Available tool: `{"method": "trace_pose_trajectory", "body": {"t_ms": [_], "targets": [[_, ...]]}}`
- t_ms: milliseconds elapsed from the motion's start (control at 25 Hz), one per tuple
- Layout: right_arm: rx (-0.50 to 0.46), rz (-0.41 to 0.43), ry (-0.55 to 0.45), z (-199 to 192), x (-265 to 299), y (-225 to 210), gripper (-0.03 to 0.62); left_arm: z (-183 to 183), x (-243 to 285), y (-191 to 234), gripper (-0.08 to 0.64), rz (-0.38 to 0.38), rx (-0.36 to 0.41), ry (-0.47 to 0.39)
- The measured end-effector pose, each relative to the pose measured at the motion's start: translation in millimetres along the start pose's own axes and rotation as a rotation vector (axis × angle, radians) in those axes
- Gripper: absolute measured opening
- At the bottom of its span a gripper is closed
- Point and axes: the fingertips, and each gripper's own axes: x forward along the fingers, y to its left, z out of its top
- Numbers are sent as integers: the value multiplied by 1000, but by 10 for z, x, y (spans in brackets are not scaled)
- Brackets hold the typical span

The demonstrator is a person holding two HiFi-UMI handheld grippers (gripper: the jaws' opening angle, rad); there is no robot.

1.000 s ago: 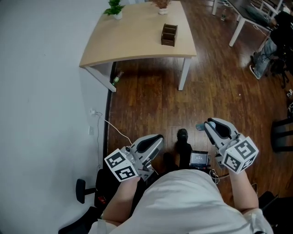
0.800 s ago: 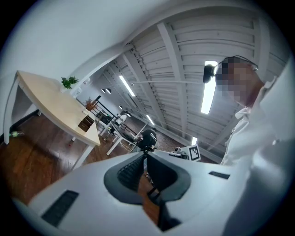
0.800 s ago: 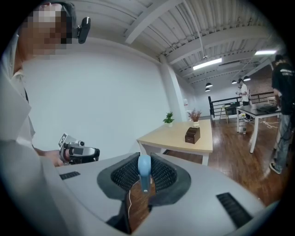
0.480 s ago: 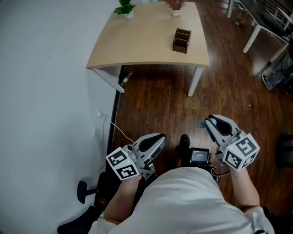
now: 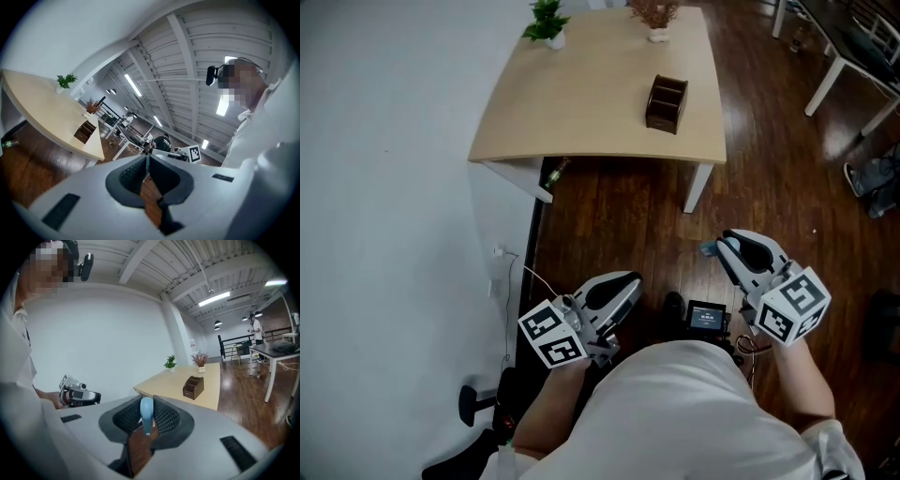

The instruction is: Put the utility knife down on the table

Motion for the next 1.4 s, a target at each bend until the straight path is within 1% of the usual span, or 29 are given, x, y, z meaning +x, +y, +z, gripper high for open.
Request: {"method": "trace_pose_trajectory", "body": {"t_ms": [200, 360, 480, 560, 720, 960, 1160, 1400], "targets": [[2, 10, -7, 45, 75, -169, 72, 55, 116, 95, 5, 22, 9, -9], [10, 5, -12, 71, 135, -355, 72, 114, 236, 152, 5, 22, 9, -19], [14, -1, -17, -28, 141, -331, 72, 45, 172, 153, 5, 14, 21, -24], [18, -4, -12, -41, 214, -358, 72, 79, 182, 234, 5, 12, 21, -22], [26, -23, 9, 114, 549, -559, 72, 366, 330, 600, 5, 1, 13, -7], [38, -88, 15, 248, 1010, -609, 72, 713, 337, 1134, 5, -38, 14, 7], [54, -152, 18, 424, 1429, -670, 72, 1105, 362, 1564, 5, -88, 28, 43], [69, -228, 33, 534, 1831, -659, 72, 1397, 386, 2005, 5, -161, 29, 83]]}}
